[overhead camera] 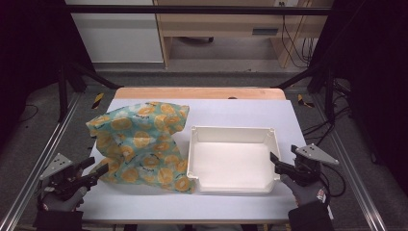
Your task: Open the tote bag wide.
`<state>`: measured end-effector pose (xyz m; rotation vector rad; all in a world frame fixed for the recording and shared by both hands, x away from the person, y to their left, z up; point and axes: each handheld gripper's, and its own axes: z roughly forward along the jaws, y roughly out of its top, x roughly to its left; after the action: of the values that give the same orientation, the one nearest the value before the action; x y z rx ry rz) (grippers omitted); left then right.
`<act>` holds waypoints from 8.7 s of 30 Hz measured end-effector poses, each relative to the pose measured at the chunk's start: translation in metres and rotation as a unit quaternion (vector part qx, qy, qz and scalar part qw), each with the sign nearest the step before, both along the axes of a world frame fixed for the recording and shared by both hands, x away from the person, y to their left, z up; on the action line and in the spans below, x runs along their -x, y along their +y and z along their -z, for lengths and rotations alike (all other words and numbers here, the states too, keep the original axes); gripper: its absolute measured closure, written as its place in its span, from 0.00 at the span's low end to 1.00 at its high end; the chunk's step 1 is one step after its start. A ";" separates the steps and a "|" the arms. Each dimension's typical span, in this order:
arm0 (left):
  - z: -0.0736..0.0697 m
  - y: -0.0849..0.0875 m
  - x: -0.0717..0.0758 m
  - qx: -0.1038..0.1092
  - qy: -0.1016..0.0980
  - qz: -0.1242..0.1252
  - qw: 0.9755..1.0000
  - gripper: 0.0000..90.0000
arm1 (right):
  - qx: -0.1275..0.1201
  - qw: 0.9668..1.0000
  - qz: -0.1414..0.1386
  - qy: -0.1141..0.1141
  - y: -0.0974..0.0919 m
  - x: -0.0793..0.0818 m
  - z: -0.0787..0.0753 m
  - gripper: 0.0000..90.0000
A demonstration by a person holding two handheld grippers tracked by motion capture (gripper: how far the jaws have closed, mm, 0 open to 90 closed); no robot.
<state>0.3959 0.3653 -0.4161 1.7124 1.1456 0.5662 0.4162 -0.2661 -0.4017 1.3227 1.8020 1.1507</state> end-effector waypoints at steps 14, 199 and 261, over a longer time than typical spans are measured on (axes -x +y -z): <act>-0.015 -0.008 0.008 0.016 -0.020 0.013 1.000 0.38 | -0.017 0.999 -0.050 -0.007 0.042 0.007 -0.010 0.34; -0.085 -0.030 0.007 -0.013 -0.074 -0.016 0.997 1.00 | -0.065 0.956 -0.283 -0.047 0.269 0.008 -0.044 1.00; 0.020 -0.030 -0.005 -0.083 0.056 0.017 0.995 0.99 | -0.026 0.967 -0.247 0.056 0.301 0.012 0.056 1.00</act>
<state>0.4005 0.3353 -0.4359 1.9224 1.1722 0.5635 0.4045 0.0347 -0.4578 1.0066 2.2793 1.4060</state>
